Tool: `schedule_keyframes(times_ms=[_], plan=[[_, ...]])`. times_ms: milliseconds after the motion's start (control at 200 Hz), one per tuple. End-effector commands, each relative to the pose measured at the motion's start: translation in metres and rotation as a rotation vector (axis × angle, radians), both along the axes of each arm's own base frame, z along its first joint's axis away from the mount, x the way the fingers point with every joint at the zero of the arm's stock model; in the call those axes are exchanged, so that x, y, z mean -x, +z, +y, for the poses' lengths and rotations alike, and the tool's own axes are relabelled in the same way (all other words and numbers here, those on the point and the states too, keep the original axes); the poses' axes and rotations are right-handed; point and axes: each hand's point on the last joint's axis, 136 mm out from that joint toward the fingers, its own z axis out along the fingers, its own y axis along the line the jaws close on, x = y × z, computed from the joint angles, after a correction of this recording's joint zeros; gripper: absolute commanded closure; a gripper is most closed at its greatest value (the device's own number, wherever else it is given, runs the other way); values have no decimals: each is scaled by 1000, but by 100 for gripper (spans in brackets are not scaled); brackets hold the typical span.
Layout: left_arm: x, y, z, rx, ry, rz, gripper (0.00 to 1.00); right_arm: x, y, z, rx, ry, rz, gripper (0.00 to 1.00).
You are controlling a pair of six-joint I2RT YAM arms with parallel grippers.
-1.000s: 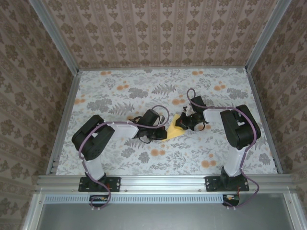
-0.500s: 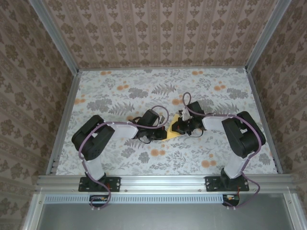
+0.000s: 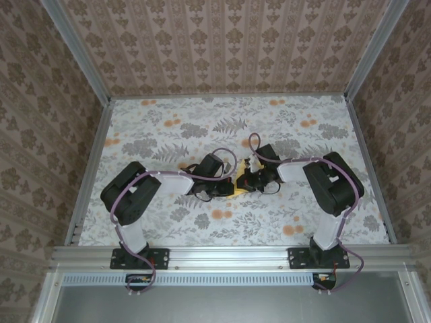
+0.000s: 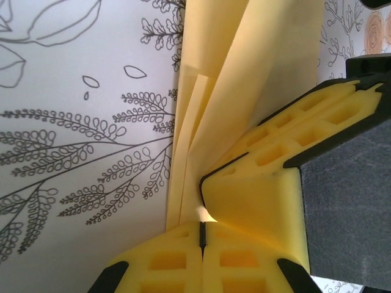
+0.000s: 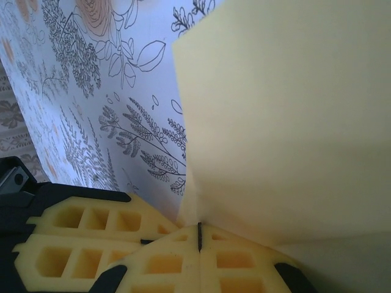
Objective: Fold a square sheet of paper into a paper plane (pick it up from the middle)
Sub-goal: Fourth fold the wing at the center of the table.
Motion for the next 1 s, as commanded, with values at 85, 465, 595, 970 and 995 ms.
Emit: schedule_keyframes(times_ms=[85,465,595,970,995], plan=[[22,-38,40,-180,46,100,100,-22,-21,-36,86,-104,14,100],[35,-50,52,-199,46,133,100,-73,-16,-89,96,-302,-5,100],[36,-50,51,-193,41,135,100,-87,-16,-107,101,-371,-3,100],[36,-48,49,-182,34,130,100,-118,-8,-139,104,-486,-19,100],[35,-48,48,-181,34,129,100,-120,-6,-140,105,-487,-26,100]])
